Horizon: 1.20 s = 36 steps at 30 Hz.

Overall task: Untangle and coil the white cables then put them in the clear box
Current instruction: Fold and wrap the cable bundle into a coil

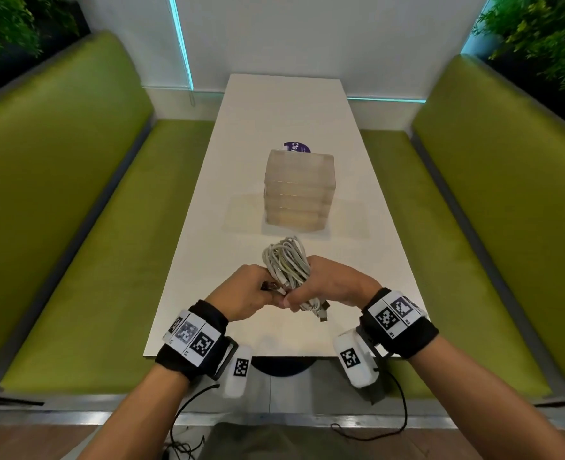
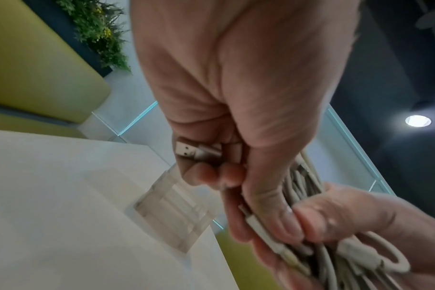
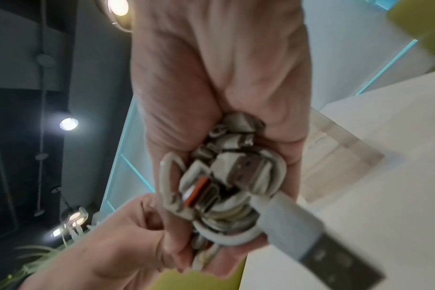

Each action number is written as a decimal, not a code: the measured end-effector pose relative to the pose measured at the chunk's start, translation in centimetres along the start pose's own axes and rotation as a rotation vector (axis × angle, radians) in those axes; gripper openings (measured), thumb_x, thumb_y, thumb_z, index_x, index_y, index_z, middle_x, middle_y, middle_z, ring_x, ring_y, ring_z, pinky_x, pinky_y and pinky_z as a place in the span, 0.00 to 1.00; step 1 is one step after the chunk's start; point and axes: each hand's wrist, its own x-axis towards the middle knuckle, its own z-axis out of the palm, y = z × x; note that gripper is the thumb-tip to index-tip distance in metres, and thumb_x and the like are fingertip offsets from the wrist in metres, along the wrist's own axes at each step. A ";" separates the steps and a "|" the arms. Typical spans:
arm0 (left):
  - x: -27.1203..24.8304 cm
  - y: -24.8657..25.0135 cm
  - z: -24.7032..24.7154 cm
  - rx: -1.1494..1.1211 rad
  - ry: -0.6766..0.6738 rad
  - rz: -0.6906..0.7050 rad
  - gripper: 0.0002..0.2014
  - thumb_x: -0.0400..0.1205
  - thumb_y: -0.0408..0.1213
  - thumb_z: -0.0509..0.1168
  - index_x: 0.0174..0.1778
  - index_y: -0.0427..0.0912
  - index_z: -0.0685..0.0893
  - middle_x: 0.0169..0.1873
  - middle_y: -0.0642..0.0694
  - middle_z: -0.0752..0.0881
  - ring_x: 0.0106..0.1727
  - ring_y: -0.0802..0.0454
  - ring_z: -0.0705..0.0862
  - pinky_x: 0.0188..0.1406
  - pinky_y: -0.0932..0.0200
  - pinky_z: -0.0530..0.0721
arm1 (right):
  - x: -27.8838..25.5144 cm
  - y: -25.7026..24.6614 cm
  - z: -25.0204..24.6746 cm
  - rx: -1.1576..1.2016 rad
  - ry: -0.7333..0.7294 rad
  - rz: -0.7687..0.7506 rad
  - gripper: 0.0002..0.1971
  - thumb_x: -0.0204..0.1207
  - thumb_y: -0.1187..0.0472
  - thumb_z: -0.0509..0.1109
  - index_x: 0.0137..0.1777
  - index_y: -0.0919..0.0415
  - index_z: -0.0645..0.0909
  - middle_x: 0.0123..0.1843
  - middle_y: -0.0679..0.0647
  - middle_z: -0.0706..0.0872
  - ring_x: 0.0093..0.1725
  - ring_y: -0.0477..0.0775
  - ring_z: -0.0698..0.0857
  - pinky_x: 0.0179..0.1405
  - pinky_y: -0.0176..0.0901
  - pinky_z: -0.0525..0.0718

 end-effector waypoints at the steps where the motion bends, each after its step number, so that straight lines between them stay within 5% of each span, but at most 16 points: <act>1: 0.1 0.0 -0.2 -0.010 0.036 -0.023 0.08 0.70 0.35 0.78 0.43 0.45 0.90 0.37 0.52 0.91 0.38 0.65 0.86 0.44 0.65 0.83 | 0.0 0.1 0.1 0.034 0.015 -0.013 0.13 0.62 0.63 0.80 0.43 0.69 0.84 0.37 0.66 0.87 0.37 0.59 0.84 0.42 0.56 0.81; 4: 0.2 -0.1 -0.9 -0.061 0.190 -0.061 0.19 0.60 0.40 0.84 0.41 0.40 0.85 0.37 0.45 0.88 0.37 0.56 0.82 0.41 0.54 0.81 | -0.3 0.1 0.1 0.136 0.052 -0.072 0.14 0.65 0.64 0.81 0.47 0.69 0.84 0.39 0.65 0.86 0.38 0.58 0.85 0.43 0.52 0.82; 7: 0.0 -0.7 -1.1 -0.165 0.375 -0.051 0.34 0.59 0.43 0.85 0.60 0.49 0.77 0.50 0.53 0.83 0.51 0.61 0.81 0.50 0.66 0.79 | -0.5 0.2 -0.4 0.224 0.123 -0.122 0.14 0.66 0.67 0.79 0.49 0.70 0.84 0.41 0.66 0.87 0.39 0.58 0.86 0.42 0.47 0.84; 9: -0.3 -0.8 -0.8 -0.467 0.464 -0.109 0.41 0.64 0.47 0.81 0.71 0.51 0.69 0.60 0.49 0.80 0.59 0.56 0.81 0.59 0.58 0.80 | -0.4 0.4 -0.2 0.298 0.169 -0.142 0.14 0.66 0.70 0.78 0.51 0.72 0.83 0.42 0.67 0.87 0.40 0.59 0.86 0.44 0.50 0.84; 13: -0.5 -0.7 1.3 -0.806 0.311 -0.200 0.48 0.63 0.62 0.72 0.77 0.49 0.61 0.67 0.43 0.79 0.65 0.46 0.82 0.65 0.41 0.81 | 0.5 0.2 1.1 0.510 0.258 -0.201 0.12 0.68 0.71 0.78 0.51 0.70 0.84 0.40 0.59 0.88 0.40 0.57 0.86 0.41 0.47 0.84; 16: -0.1 0.2 2.5 -0.949 0.236 -0.134 0.58 0.51 0.71 0.76 0.75 0.52 0.63 0.64 0.42 0.84 0.64 0.43 0.84 0.61 0.42 0.83 | 1.2 0.2 2.8 0.580 0.278 -0.237 0.15 0.70 0.64 0.78 0.56 0.67 0.84 0.49 0.68 0.88 0.50 0.64 0.87 0.52 0.59 0.85; 18: 0.6 1.3 2.4 -0.955 0.336 -0.123 0.53 0.52 0.72 0.75 0.71 0.50 0.70 0.58 0.42 0.88 0.59 0.45 0.87 0.50 0.49 0.86 | 1.5 0.2 3.9 0.585 0.318 -0.227 0.12 0.71 0.68 0.74 0.54 0.68 0.83 0.45 0.69 0.86 0.44 0.63 0.86 0.49 0.61 0.84; 20: 1.0 2.1 2.3 -0.920 0.463 -0.127 0.43 0.57 0.67 0.76 0.64 0.47 0.77 0.51 0.44 0.90 0.54 0.45 0.89 0.41 0.57 0.85 | 1.6 -0.1 4.5 0.521 0.348 -0.212 0.08 0.72 0.72 0.70 0.51 0.70 0.82 0.38 0.63 0.86 0.38 0.56 0.85 0.41 0.51 0.84; 24: 1.2 2.2 2.4 -0.910 0.541 -0.093 0.25 0.66 0.43 0.78 0.56 0.39 0.82 0.45 0.43 0.90 0.48 0.49 0.90 0.40 0.60 0.85 | 1.4 -1.1 4.2 0.289 0.263 -0.222 0.12 0.70 0.73 0.64 0.51 0.64 0.81 0.39 0.66 0.86 0.38 0.55 0.85 0.39 0.52 0.85; 27: 1.6 2.0 2.3 -0.964 0.590 -0.113 0.17 0.72 0.34 0.76 0.55 0.33 0.84 0.43 0.41 0.89 0.45 0.48 0.90 0.39 0.58 0.86 | 1.3 -1.7 3.8 0.231 0.154 -0.240 0.13 0.74 0.74 0.62 0.50 0.55 0.79 0.38 0.57 0.84 0.37 0.46 0.83 0.36 0.40 0.83; 32: 1.6 1.1 1.8 -1.088 0.560 -0.156 0.05 0.76 0.33 0.72 0.45 0.37 0.87 0.40 0.37 0.89 0.41 0.44 0.89 0.41 0.50 0.88 | 1.1 -1.6 2.6 0.302 -0.083 -0.235 0.12 0.82 0.69 0.62 0.59 0.52 0.76 0.50 0.55 0.84 0.49 0.47 0.85 0.52 0.39 0.83; 36: 1.4 0.2 1.3 -1.115 0.575 -0.157 0.05 0.77 0.35 0.71 0.46 0.39 0.88 0.44 0.34 0.90 0.45 0.42 0.89 0.49 0.44 0.88 | 2.0 -1.0 3.8 0.498 -0.011 -0.241 0.14 0.81 0.65 0.66 0.65 0.59 0.75 0.57 0.60 0.84 0.57 0.55 0.86 0.60 0.50 0.84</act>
